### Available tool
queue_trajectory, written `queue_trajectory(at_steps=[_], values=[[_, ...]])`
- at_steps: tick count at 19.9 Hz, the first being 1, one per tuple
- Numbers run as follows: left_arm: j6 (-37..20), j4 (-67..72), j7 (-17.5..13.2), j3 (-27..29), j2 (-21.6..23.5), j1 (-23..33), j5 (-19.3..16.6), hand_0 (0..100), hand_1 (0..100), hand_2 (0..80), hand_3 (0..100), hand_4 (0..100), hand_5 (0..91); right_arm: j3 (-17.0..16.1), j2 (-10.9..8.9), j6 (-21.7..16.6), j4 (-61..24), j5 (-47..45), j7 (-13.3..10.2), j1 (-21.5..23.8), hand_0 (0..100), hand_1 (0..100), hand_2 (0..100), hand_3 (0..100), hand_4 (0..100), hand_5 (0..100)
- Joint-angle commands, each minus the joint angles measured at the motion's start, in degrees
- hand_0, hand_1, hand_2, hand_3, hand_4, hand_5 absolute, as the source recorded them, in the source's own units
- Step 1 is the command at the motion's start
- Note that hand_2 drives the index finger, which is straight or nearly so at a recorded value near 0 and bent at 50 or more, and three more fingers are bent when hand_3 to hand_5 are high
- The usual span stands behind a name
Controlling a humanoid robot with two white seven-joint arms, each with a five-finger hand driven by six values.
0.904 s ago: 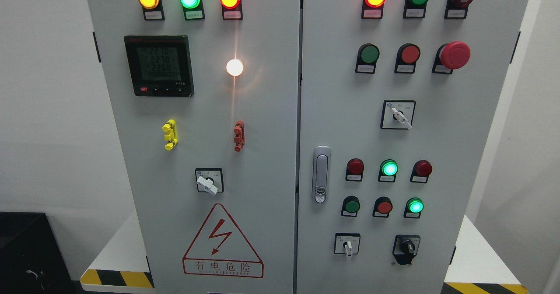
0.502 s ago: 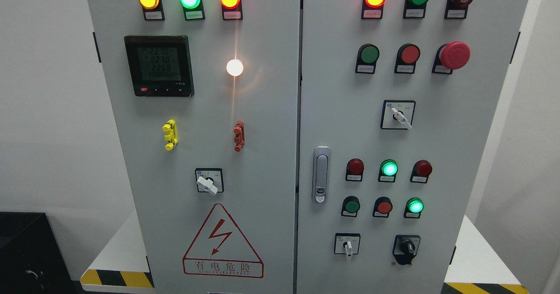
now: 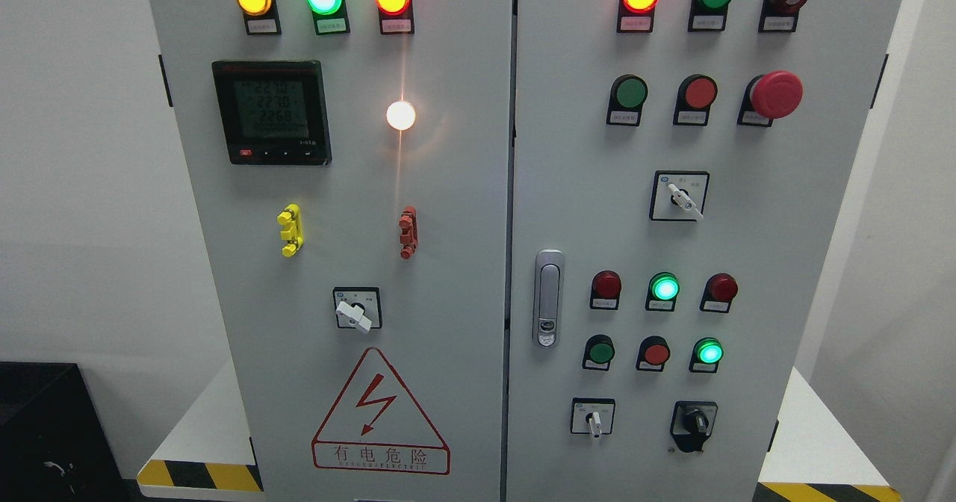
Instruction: Flip black knob to close circuit
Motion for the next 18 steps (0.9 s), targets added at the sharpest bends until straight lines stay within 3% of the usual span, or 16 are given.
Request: queue_trajectory(at_steps=[1, 9, 12, 14, 18], values=[[0.04, -1.76, -0.05, 0.00, -0.01, 1.32, 0.03, 12, 56, 0.0, 0, 0, 0.0, -0.31, 0.20, -0.53, -0.18, -0.02, 1.28, -1.40, 0, 9, 0, 0, 0, 0], [0.04, -1.76, -0.05, 0.00, -0.01, 1.32, -0.05, 12, 56, 0.0, 0, 0, 0.0, 0.04, 0.20, -0.26, -7.28, 1.99, 1.20, -2.02, 0, 9, 0, 0, 0, 0], [0.04, -1.76, -0.05, 0.00, -0.01, 1.32, -0.05, 12, 56, 0.0, 0, 0, 0.0, -0.22, 0.11, -0.44, -9.75, 9.79, -1.60, -2.02, 0, 10, 2, 2, 0, 0], [0.04, -1.76, -0.05, 0.00, -0.01, 1.23, -0.05, 12, 56, 0.0, 0, 0, 0.0, -1.71, 0.20, -0.44, -12.20, 15.50, -3.01, -2.02, 0, 9, 6, 7, 0, 0], [0.04, -1.76, -0.05, 0.00, -0.01, 1.32, -0.05, 12, 56, 0.0, 0, 0, 0.0, -7.24, 0.55, -0.26, -17.22, 27.63, -4.51, -2.02, 0, 9, 16, 21, 14, 0]])
